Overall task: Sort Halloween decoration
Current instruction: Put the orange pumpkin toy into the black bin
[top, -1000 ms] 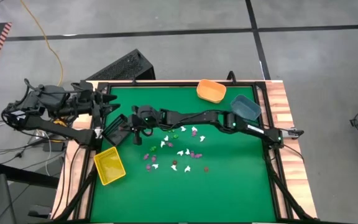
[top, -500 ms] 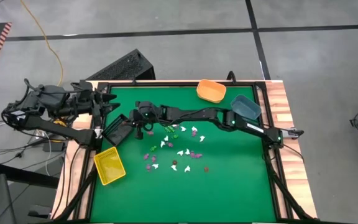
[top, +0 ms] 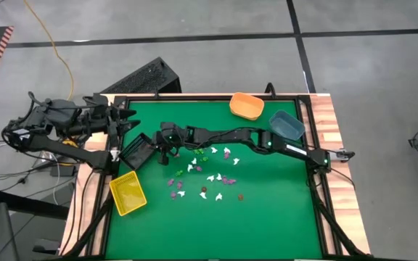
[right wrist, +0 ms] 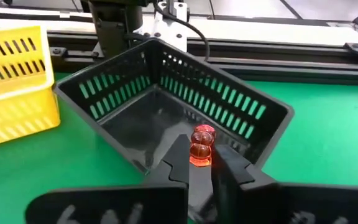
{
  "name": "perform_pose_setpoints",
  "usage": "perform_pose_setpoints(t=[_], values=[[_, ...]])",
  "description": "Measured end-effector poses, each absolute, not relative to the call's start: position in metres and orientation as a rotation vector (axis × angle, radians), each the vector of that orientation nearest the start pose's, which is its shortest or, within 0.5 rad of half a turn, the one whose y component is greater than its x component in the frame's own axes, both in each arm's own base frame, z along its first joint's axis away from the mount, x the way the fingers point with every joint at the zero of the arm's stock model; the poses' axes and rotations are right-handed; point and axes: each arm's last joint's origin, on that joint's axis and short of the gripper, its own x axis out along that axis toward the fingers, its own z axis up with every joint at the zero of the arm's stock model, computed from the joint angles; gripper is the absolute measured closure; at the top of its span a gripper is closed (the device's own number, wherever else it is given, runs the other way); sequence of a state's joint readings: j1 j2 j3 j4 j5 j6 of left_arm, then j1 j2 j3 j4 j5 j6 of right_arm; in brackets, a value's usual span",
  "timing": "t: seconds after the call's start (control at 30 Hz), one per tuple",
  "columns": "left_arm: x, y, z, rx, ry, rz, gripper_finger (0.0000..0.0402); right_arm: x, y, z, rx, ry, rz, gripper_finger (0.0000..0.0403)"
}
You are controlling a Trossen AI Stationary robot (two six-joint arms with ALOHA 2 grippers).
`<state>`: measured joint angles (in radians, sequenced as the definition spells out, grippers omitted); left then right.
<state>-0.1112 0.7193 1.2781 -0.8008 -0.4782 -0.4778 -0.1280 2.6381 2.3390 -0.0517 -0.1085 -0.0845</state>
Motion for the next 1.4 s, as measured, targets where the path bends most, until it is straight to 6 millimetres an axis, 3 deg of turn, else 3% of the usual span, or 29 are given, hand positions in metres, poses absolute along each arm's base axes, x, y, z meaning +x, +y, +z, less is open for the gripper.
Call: perform_pose_setpoints(t=[0.53,0.63,0.73,0.93,1.1,1.23,1.4], values=[[0.089,0.003,0.436,-0.399,0.143,0.413,0.017,0.59,-0.068,0.187,-0.038,0.352,0.002,0.0254],[0.089,0.003,0.436,-0.399,0.143,0.412,0.017,0.583,-0.07,0.208,-0.038,0.356,-0.003,0.0249],[0.089,0.003,0.436,-0.393,0.144,0.412,0.017,0.567,-0.074,0.248,-0.08,0.394,-0.002,0.0251],[0.089,0.003,0.436,-0.373,0.141,0.409,0.017,0.498,-0.087,0.353,-0.261,0.493,0.01,0.0262],[0.089,0.003,0.436,-0.375,0.14,0.408,0.017,0.429,-0.098,0.405,-0.248,0.649,-0.005,0.027],[0.089,0.003,0.437,-0.378,0.138,0.409,0.017,0.363,-0.102,0.445,-0.185,0.746,-0.045,0.0271],[0.091,0.004,0.436,-0.38,0.132,0.444,0.017,0.289,-0.097,0.47,-0.028,0.915,-0.109,0.0271]])
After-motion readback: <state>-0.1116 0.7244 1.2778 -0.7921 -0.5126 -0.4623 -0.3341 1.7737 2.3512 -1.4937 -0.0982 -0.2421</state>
